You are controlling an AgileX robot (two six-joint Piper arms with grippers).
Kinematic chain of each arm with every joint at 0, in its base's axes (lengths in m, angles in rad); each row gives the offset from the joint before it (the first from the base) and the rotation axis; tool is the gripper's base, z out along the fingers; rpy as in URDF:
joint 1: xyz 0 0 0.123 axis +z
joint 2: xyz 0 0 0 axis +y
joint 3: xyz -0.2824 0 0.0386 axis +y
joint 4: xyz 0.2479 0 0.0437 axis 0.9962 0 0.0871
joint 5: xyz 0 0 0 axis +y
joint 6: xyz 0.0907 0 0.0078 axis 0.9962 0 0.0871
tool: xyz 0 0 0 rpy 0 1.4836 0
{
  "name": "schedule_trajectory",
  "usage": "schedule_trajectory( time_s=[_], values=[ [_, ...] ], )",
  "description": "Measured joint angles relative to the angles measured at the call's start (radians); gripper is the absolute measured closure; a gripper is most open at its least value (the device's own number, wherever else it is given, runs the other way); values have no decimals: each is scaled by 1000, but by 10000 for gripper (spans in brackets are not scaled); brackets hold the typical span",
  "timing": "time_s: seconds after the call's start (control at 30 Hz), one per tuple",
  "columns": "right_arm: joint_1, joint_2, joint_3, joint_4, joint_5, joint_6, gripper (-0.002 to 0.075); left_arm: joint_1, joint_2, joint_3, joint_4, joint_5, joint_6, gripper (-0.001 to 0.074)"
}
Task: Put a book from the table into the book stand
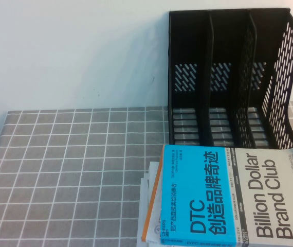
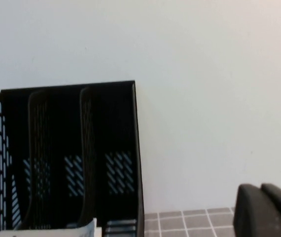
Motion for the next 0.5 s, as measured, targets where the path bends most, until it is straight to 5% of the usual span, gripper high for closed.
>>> schedule_trajectory(
  time_s=[0.2,0.5],
  values=[
    [0,-1,-37,0,6,-59,729,0,0,-62,-52,63,-6,738],
    [0,122,-361,-25,474,-141,729,0,151,-408,-58,500,3,738]
  ],
)
